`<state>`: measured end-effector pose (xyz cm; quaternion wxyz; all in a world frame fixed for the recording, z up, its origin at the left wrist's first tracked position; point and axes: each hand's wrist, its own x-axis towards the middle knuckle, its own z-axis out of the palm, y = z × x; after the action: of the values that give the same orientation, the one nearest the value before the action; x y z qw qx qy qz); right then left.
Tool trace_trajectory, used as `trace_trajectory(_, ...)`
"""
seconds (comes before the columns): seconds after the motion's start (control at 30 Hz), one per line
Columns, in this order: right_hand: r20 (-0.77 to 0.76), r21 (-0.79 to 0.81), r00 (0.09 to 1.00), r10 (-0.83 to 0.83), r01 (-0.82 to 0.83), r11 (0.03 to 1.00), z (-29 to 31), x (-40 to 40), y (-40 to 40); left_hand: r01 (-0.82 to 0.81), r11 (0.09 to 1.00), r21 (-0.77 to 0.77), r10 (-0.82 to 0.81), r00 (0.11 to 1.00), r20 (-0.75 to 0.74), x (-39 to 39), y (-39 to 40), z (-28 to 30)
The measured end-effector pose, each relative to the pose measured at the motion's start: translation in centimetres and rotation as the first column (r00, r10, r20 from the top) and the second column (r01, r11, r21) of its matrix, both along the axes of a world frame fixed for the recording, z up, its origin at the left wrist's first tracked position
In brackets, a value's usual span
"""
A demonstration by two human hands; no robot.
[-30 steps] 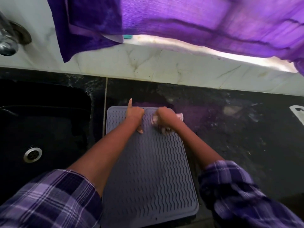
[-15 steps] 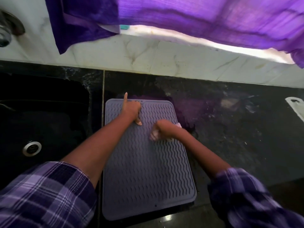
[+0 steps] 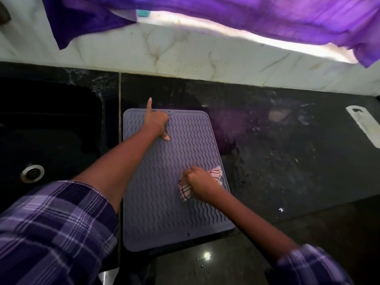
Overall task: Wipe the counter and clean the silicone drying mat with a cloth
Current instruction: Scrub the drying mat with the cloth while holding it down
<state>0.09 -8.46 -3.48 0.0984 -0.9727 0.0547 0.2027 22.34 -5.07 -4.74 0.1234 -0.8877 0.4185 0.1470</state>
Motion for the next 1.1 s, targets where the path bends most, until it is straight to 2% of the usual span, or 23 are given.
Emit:
trace_trajectory(0.07,-0.027,-0.01,0.998,-0.064,0.064,0.998,1.2,1.3,-0.4,0.046,0.999,-0.022,-0.043,0.994,0.098,-1.1,0.3,0.1)
trace_trajectory(0.1,0.017,-0.04,0.995,-0.099,0.1,0.994,1.6,2.2,-0.7,0.072,0.996,-0.044,-0.065,0.988,0.14,-1.9,0.5,0.2)
trace_trajectory(0.17,0.231,-0.119,0.967,-0.107,0.137,0.983,1.9,3.4,-1.3,0.111,0.988,-0.107,-0.092,0.982,0.167,-3.7,1.3,0.2)
trace_trajectory(0.23,0.359,-0.193,0.931,-0.06,0.137,0.972,1.1,3.4,-1.2,0.099,0.98,-0.171,-0.082,0.991,0.102,-5.3,2.5,0.3)
trace_trajectory(0.4,0.397,-0.112,0.914,-0.083,0.138,0.984,-2.3,-0.4,0.0,0.054,0.992,-0.113,-0.066,0.992,-0.109,-10.6,5.4,0.7)
trace_trajectory(0.5,0.336,-0.127,0.931,-0.143,0.195,0.972,-2.5,0.5,-0.2,0.074,0.997,-0.011,-0.074,0.992,-0.104,-13.3,6.5,-0.2)
trace_trajectory(0.57,0.31,-0.141,0.937,-0.161,0.213,0.967,-2.6,-0.4,0.6,0.037,0.999,-0.013,-0.038,0.996,-0.081,-14.0,6.8,-0.3)
trace_trajectory(0.73,0.23,-0.004,0.966,-0.117,0.121,0.993,-2.1,-10.7,4.4,-0.001,1.0,-0.031,-0.002,0.998,-0.067,-14.2,6.6,-0.3)
trace_trajectory(0.8,0.133,-0.025,0.988,-0.076,0.08,0.997,-1.0,-10.6,4.0,0.001,1.0,-0.024,-0.003,0.998,-0.065,-14.4,6.8,-0.3)
trace_trajectory(0.87,0.073,-0.085,0.992,-0.101,0.107,0.991,0.1,-7.9,3.4,-0.011,1.0,-0.015,0.01,0.998,-0.058,-14.6,6.6,-0.2)
trace_trajectory(0.97,0.242,-0.115,0.962,-0.127,0.158,0.981,-0.5,-4.7,3.9,-0.047,0.999,-0.017,0.047,0.998,-0.031,-14.8,6.1,-0.1)
trace_trajectory(1.1,0.348,-0.156,0.938,-0.012,0.071,0.985,-2.9,-7.6,6.9,-0.031,0.998,-0.047,0.031,0.999,-0.013,-14.6,6.2,-0.5)
